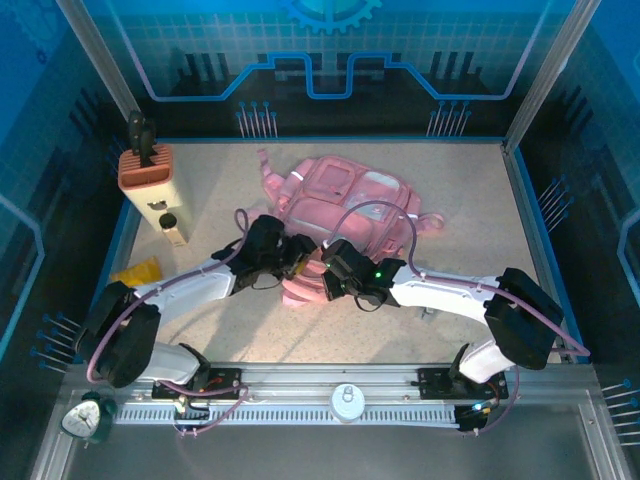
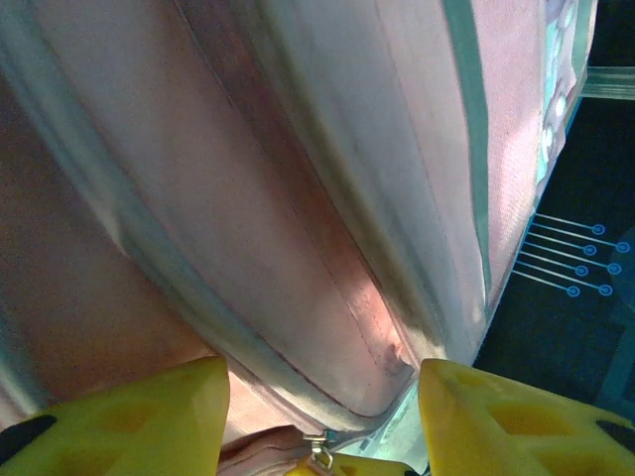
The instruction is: Pack the student bag
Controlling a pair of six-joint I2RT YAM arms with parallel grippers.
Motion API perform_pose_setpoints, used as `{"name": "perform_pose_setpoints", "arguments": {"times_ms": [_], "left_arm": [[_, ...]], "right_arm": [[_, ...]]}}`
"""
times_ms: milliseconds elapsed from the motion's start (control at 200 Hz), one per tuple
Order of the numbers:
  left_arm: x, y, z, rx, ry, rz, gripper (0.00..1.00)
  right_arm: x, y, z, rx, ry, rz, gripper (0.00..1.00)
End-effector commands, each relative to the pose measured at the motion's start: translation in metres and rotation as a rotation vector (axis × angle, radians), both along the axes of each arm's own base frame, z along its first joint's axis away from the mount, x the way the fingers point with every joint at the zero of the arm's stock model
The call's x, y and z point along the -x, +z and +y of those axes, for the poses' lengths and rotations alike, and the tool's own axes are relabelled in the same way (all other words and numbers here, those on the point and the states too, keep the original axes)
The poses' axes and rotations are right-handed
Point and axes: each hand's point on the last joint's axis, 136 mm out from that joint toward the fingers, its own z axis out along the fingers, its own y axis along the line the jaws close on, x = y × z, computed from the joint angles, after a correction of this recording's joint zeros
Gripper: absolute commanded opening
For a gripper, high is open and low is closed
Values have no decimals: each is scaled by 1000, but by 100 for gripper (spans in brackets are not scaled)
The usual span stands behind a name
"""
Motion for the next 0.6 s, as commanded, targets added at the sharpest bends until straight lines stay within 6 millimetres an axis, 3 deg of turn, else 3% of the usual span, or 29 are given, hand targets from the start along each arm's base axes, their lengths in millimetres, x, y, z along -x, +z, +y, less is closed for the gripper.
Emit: {"name": "perform_pose_setpoints", "arguments": {"times_ms": [0, 155, 285, 420, 595], "left_arm": [[-6, -6, -6, 4, 87, 9, 51], [-16, -16, -12, -25, 102, 32, 37], [-23, -11, 3, -124, 134, -15, 8], [-25, 5, 34, -238, 178, -81, 0], [-28, 13, 73, -257, 193, -86, 0]], "right_arm": [[0, 14, 7, -56, 4, -33, 0], [1, 13, 7, -53, 12, -30, 0], [5, 0, -11, 8, -17, -24, 0], [9, -5, -33, 74, -36, -37, 0], [7, -16, -87, 204, -146, -32, 0]]}}
